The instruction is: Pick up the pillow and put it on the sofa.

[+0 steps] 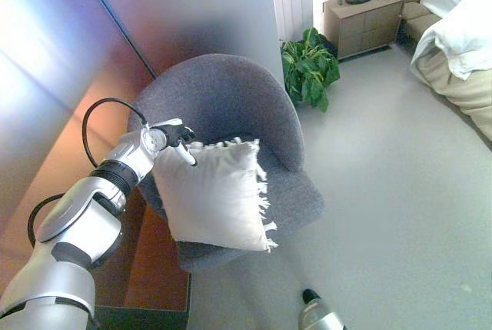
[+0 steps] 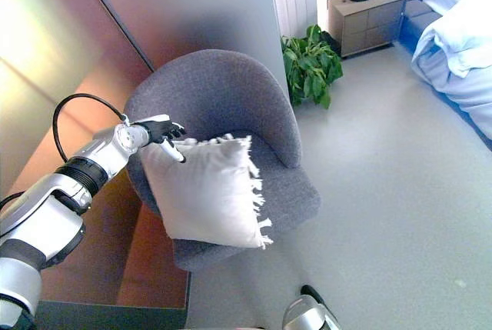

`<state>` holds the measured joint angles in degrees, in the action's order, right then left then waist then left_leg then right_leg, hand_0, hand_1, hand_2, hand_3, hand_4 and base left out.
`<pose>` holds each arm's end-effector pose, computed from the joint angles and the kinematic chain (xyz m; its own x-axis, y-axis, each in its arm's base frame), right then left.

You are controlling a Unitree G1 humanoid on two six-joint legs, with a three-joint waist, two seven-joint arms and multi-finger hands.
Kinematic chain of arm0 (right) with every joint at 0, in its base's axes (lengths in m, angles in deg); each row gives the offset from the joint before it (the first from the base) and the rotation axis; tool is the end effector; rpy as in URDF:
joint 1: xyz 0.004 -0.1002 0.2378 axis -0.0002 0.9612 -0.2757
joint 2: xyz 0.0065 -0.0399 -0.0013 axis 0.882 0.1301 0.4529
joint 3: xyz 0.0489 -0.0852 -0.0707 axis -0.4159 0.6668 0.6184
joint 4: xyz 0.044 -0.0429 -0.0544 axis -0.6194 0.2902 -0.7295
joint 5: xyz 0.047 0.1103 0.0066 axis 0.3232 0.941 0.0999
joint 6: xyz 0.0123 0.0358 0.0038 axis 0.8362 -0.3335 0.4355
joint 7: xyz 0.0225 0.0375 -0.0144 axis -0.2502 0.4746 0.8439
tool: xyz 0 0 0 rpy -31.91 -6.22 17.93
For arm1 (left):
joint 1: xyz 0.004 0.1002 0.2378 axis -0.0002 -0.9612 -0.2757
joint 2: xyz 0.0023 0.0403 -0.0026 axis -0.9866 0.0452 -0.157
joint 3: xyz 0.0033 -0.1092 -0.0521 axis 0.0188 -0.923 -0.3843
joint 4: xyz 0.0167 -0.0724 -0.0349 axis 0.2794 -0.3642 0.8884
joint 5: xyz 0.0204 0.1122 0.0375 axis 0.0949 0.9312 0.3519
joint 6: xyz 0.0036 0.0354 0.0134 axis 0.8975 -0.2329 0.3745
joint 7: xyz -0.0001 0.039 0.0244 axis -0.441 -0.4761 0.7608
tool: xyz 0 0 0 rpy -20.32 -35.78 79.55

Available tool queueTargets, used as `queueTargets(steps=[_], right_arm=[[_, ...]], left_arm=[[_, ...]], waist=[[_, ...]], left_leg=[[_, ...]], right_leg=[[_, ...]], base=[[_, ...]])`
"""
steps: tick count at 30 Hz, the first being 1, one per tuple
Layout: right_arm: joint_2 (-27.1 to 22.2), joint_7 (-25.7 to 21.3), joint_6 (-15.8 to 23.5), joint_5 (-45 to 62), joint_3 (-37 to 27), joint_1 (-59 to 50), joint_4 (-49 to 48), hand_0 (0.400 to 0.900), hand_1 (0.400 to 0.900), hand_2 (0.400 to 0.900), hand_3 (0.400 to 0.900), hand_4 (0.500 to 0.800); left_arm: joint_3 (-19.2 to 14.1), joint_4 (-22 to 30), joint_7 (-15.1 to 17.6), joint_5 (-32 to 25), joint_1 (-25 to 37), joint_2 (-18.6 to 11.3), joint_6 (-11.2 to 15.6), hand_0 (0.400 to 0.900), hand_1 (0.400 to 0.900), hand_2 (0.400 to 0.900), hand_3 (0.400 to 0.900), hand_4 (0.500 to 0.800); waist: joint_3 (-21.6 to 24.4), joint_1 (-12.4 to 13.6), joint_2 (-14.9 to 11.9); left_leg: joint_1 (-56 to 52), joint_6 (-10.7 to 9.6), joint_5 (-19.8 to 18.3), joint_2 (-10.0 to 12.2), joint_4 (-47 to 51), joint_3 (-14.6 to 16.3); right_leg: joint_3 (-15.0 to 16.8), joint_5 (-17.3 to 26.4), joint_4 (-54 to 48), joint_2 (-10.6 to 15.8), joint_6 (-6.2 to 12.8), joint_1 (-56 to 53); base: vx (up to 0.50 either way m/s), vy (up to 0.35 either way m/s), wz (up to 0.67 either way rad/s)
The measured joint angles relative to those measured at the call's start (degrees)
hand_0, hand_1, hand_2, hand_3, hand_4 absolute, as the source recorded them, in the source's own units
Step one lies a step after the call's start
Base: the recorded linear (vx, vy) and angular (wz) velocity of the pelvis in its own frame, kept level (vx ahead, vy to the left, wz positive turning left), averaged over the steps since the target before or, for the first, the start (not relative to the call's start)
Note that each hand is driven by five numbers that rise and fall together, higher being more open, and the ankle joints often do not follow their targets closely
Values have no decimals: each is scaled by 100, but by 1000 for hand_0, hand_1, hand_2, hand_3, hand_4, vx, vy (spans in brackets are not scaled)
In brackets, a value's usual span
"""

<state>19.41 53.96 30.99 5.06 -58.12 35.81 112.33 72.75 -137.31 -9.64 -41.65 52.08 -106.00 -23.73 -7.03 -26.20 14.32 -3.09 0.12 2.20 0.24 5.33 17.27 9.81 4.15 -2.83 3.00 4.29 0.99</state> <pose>-0.0023 -0.3190 -0.1290 0.1812 -0.3465 -0.9204 0.4221 0.8727 -0.2455 0.3883 0.2373 0.1586 0.8858 0.0280 -0.4631 0.4324 0.3119 0.8460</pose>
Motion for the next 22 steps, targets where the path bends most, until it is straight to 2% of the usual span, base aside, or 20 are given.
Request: queueTargets(steps=[13,22], right_arm=[[9,-3,23,7,0,-24,5,900,900,900,900,800],[90,-67,10,27,37,-115,-3,900,900,900,900,800]], left_arm=[[-20,-7,-4,-5,21,-19,83,900,900,900,900,800],[-232,96,-105,-684,15,-68,141,900,900,900,900,800]], waist=[[-68,92,-49],[-155,356,-193]], left_leg=[[-93,1,1,-22,0,-60],[-190,12,12,-11,-1,-248]], right_leg=[[-65,-1,-23,33,4,-89],[-273,-11,-86,41,-17,-307]], base=[[-6,-4,1],[-60,-15,12]])
